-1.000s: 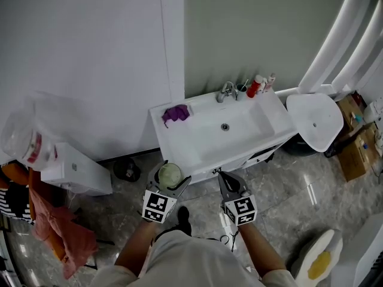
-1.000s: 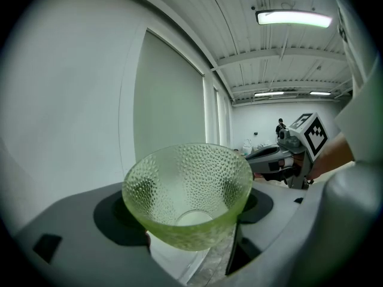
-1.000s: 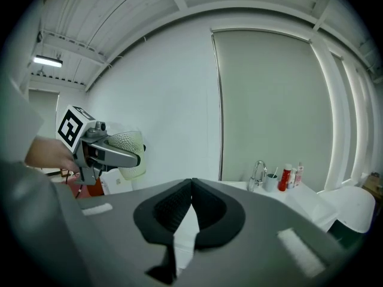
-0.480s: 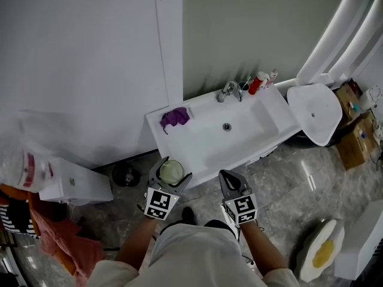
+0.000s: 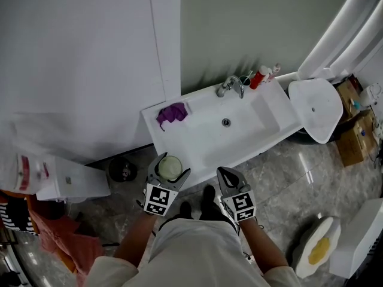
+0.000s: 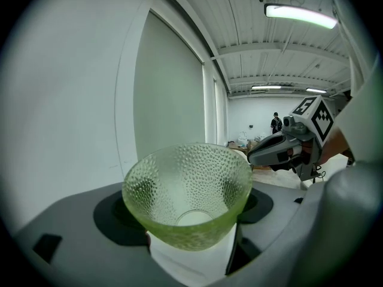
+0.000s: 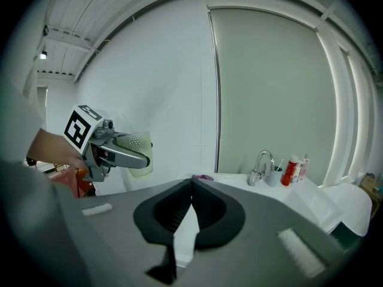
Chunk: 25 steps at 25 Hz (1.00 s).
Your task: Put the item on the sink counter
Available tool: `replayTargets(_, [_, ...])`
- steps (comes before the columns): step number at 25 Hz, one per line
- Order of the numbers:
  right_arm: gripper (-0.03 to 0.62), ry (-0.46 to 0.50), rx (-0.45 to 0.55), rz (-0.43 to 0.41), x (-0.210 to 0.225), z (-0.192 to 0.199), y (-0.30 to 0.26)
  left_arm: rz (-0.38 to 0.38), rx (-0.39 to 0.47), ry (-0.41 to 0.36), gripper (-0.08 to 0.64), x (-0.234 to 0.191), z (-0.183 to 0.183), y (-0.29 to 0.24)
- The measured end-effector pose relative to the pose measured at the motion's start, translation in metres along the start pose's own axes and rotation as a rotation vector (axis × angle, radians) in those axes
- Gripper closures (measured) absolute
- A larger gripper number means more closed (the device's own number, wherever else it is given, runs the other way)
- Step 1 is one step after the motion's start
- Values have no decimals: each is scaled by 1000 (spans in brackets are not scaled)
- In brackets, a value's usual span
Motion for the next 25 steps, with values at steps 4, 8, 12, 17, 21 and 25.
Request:
replayTargets(4, [581,22,-32,-63,10,4,-24,-26,-16,9,163,-5,1,-21])
replayTargets(8, [581,62,-58,-138,28,2,-49,-69,-27,29,163,-10,-4,-45])
replayTargets(12, [581,94,-88,-215,50,-2,-76,-115,-43,57,163,-15,-5,-74])
replayTargets(17, [581,108,-118,-286,77,0,-112,-173,-68,94,163,-26,3,-114])
replayTargets(21, [581,111,-145,-327,93,3,-140,-231,-85,118,163,-41,12,-143])
replayTargets(25, [581,112,-175,-365,103,7,-166,-287,-119,152,163,-59,28,-169])
Point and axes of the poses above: the fingertips, and each gripper's own axes: y backward along the fingers, x to its right, z out of its underside, the point moved 7 cm from there along y, backward along the fingers, and after that the axes turned 10 degrees about -x, right-handed, at the moved point
